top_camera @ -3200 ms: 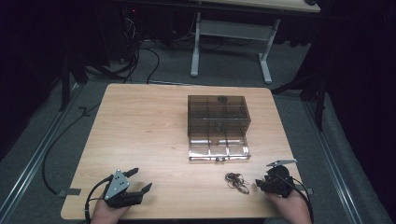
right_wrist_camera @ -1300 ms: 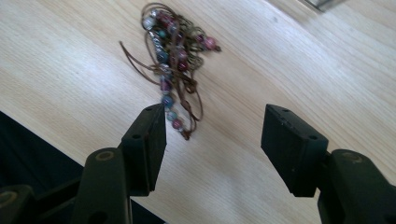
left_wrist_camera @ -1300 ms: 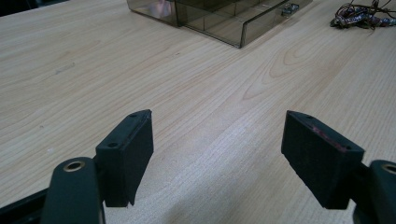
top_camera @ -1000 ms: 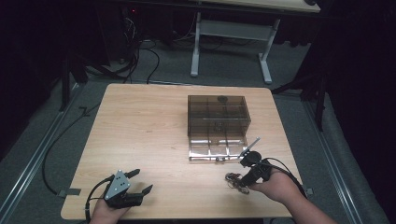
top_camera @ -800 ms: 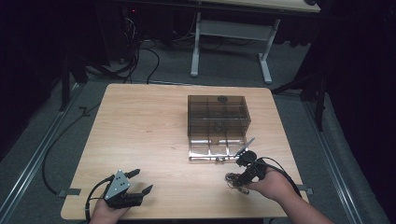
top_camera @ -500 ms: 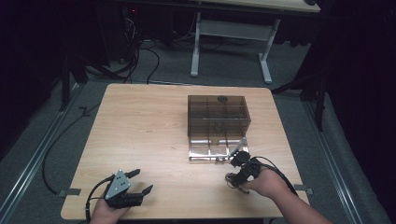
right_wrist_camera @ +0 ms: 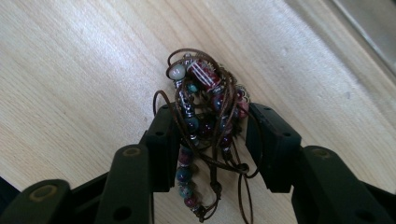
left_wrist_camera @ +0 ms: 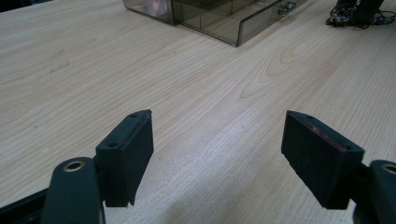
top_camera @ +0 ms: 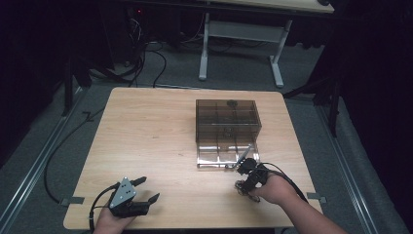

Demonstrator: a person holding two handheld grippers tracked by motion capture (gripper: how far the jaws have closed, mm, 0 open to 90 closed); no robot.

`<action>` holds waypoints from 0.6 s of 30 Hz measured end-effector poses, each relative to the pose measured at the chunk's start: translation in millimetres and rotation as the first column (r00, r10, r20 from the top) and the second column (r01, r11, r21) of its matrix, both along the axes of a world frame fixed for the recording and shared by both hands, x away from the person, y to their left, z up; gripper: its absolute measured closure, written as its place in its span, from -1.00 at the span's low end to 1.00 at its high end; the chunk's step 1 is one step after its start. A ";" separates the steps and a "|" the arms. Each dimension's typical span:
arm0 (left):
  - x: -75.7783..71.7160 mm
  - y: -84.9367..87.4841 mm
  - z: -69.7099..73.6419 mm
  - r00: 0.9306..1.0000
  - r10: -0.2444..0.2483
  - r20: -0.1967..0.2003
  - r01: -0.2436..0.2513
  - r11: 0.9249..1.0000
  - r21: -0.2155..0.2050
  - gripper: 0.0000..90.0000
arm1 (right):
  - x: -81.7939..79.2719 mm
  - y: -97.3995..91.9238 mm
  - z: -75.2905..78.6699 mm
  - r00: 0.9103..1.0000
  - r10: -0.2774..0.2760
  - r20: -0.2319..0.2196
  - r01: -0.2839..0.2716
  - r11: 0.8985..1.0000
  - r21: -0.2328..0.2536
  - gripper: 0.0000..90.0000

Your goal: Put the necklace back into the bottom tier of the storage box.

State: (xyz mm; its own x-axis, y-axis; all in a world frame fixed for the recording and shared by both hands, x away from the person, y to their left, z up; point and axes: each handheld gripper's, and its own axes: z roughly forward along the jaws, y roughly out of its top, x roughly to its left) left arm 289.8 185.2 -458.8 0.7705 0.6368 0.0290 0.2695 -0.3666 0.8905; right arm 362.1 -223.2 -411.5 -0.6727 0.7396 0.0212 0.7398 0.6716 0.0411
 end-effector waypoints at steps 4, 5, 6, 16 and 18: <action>-0.1 0.1 0.1 1.000 -0.001 -0.001 0.001 1.000 0.002 -0.43 | -1.1 0.7 -1.6 1.000 -0.013 -0.003 0.013 1.000 0.014 0.36; -0.1 0.1 0.1 1.000 -0.001 -0.001 0.001 1.000 0.002 -0.43 | -1.0 0.3 -1.4 1.000 -0.015 -0.003 0.015 1.000 0.016 0.38; -0.1 0.0 0.1 1.000 -0.002 -0.001 0.002 1.000 0.003 -0.43 | -0.7 -0.4 -1.3 1.000 -0.013 -0.001 0.013 1.000 0.016 0.40; -0.1 -0.2 0.1 1.000 -0.003 -0.002 0.003 1.000 0.005 -0.43 | -1.2 0.3 -0.5 1.000 -0.012 0.004 0.012 1.000 0.014 0.61; -0.1 -0.2 0.1 1.000 -0.003 -0.002 0.003 1.000 0.005 -0.43 | -1.6 0.6 -0.8 1.000 0.002 0.008 -0.002 1.000 0.009 0.63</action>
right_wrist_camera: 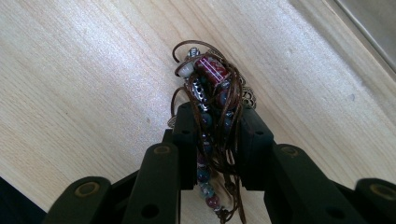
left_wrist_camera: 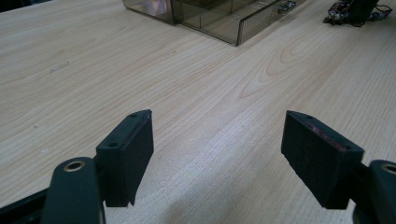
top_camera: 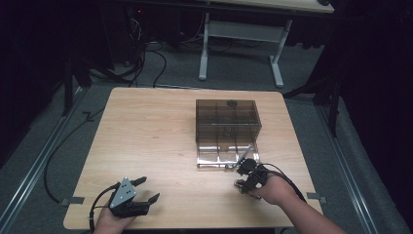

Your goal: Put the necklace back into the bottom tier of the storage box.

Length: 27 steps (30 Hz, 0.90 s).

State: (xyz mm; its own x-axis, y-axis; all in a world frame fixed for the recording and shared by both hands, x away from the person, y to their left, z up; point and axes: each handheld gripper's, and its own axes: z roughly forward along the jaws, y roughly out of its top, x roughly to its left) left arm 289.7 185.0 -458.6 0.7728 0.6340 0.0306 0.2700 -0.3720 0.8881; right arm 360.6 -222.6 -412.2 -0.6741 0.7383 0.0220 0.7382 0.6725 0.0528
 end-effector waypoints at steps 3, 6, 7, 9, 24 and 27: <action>0.1 -0.1 0.0 1.000 -0.001 -0.001 0.001 1.000 0.000 -0.43 | -0.3 0.5 0.2 1.000 0.006 -0.004 -0.006 1.000 -0.002 0.65; 0.2 -0.1 0.0 1.000 -0.002 -0.002 0.002 1.000 0.001 -0.43 | -0.5 1.5 0.2 1.000 0.004 -0.007 -0.004 1.000 -0.010 0.66; 0.2 -0.1 0.0 1.000 -0.002 -0.002 0.002 1.000 0.001 -0.43 | -0.8 1.9 -0.1 1.000 0.013 -0.001 -0.013 1.000 -0.013 0.67; 0.1 0.0 0.0 1.000 -0.002 -0.001 0.002 1.000 0.000 -0.43 | -1.2 2.5 0.0 1.000 0.020 -0.003 -0.020 1.000 -0.015 0.72; 0.1 -0.4 -0.2 1.000 -0.003 0.000 0.003 1.000 0.000 -0.43 | -0.8 -0.5 13.4 1.000 -0.007 0.009 0.007 1.000 0.006 0.77; 0.0 -0.5 -0.2 1.000 -0.003 0.001 0.003 1.000 0.000 -0.43 | 0.1 -1.7 17.9 1.000 -0.014 0.014 0.014 1.000 0.011 0.77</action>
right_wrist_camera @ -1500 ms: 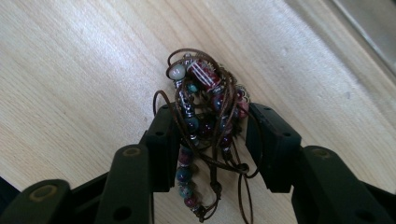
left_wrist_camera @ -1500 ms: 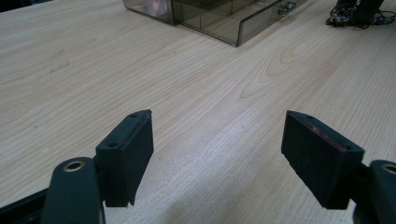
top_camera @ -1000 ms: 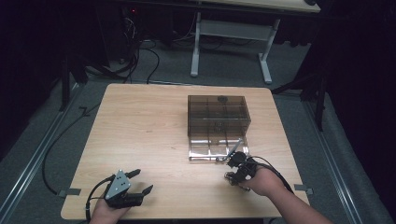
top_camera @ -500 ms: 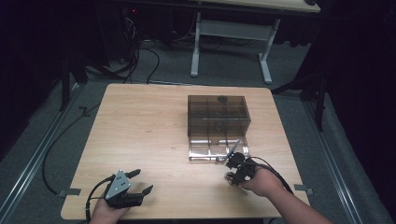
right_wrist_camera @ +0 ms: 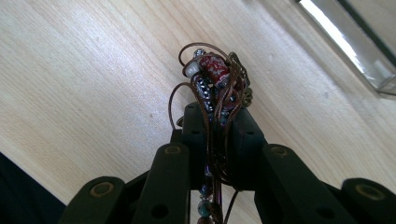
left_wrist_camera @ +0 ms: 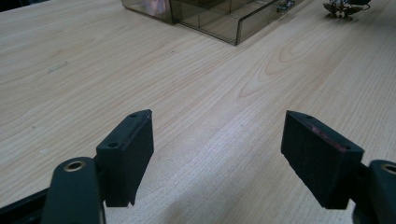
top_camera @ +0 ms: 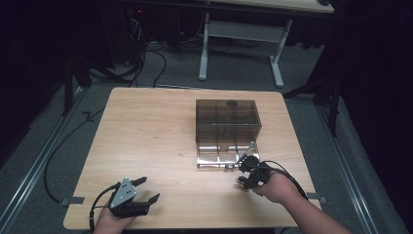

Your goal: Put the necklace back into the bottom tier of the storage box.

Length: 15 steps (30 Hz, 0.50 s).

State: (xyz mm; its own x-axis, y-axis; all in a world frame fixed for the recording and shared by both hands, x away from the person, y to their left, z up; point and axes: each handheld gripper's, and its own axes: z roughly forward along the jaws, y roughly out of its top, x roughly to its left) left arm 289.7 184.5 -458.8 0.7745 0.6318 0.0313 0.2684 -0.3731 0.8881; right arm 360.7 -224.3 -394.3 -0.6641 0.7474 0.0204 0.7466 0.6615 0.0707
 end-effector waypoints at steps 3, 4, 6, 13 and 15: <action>0.0 -0.1 -0.1 1.000 -0.001 0.001 0.001 1.000 0.000 -0.43 | 1.9 -1.1 5.0 1.000 0.007 0.008 -0.007 1.000 0.007 0.77; -0.1 0.0 0.0 1.000 -0.002 0.001 0.002 1.000 0.000 -0.43 | 2.8 -1.0 7.0 1.000 0.004 0.005 -0.004 1.000 0.007 0.76; -0.2 0.0 -0.1 1.000 -0.002 0.002 0.002 1.000 -0.001 -0.43 | 5.1 -1.0 10.4 1.000 -0.002 0.008 0.002 1.000 0.014 0.76; -0.2 0.6 0.2 1.000 -0.008 -0.001 0.008 1.000 -0.001 -0.43 | 12.1 3.8 24.6 0.999 -0.024 0.022 0.024 1.000 0.013 0.76; -0.2 0.5 0.0 1.000 -0.007 0.000 0.007 1.000 -0.004 -0.43 | 14.7 4.9 28.7 0.999 -0.017 0.031 0.017 1.000 0.012 0.77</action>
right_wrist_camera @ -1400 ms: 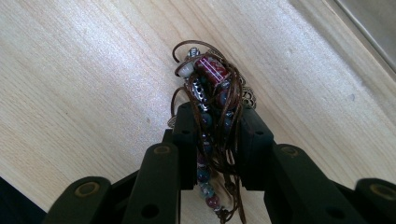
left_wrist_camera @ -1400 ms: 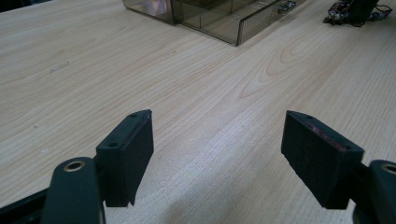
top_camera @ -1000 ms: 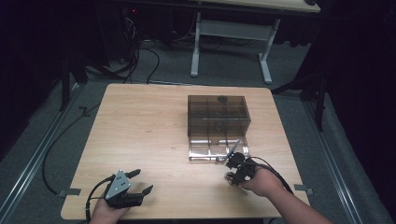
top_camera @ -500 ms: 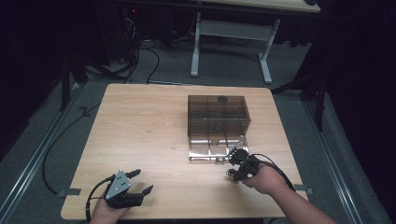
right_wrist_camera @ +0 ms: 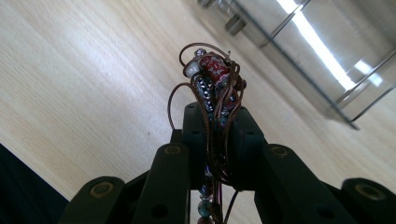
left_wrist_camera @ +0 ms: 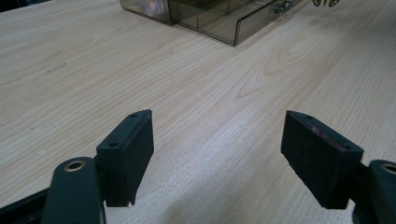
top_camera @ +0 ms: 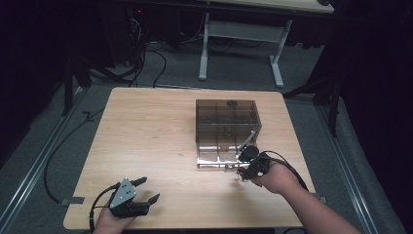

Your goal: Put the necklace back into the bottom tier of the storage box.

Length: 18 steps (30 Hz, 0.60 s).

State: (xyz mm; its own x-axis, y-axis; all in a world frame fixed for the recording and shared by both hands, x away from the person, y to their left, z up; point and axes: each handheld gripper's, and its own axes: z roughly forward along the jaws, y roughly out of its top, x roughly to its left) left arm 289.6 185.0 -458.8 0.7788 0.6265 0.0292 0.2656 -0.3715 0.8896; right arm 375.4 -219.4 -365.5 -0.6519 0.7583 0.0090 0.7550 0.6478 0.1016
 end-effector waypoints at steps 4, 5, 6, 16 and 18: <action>-0.1 0.0 0.0 1.000 -0.001 0.001 0.001 1.000 -0.001 -0.43 | 6.3 1.7 9.7 1.000 -0.009 0.020 0.009 1.000 0.009 0.77; -0.1 0.1 0.0 1.000 -0.002 0.001 0.002 1.000 -0.001 -0.43 | 8.1 2.0 12.2 1.000 -0.010 0.017 0.010 1.000 0.010 0.77; -0.1 0.1 0.0 1.000 -0.002 0.001 0.002 1.000 -0.002 -0.43 | 10.1 2.2 13.9 1.000 -0.004 0.030 0.003 1.000 0.012 0.77; 0.0 0.7 -0.1 1.000 -0.003 0.002 0.003 1.000 -0.009 -0.43 | 31.0 9.1 19.3 0.999 -0.016 0.047 0.015 0.999 0.034 0.76; -0.1 0.8 0.0 1.000 -0.003 0.002 0.003 1.000 -0.010 -0.43 | 36.5 11.4 18.7 0.998 0.001 0.058 -0.003 1.000 0.024 0.76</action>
State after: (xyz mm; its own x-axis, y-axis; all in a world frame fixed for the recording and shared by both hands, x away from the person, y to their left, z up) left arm 289.5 185.7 -458.8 0.7807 0.6244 0.0240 0.2630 -0.3633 0.8938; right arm 411.9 -208.0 -346.8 -0.6532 0.7571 -0.0106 0.7461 0.6460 0.1613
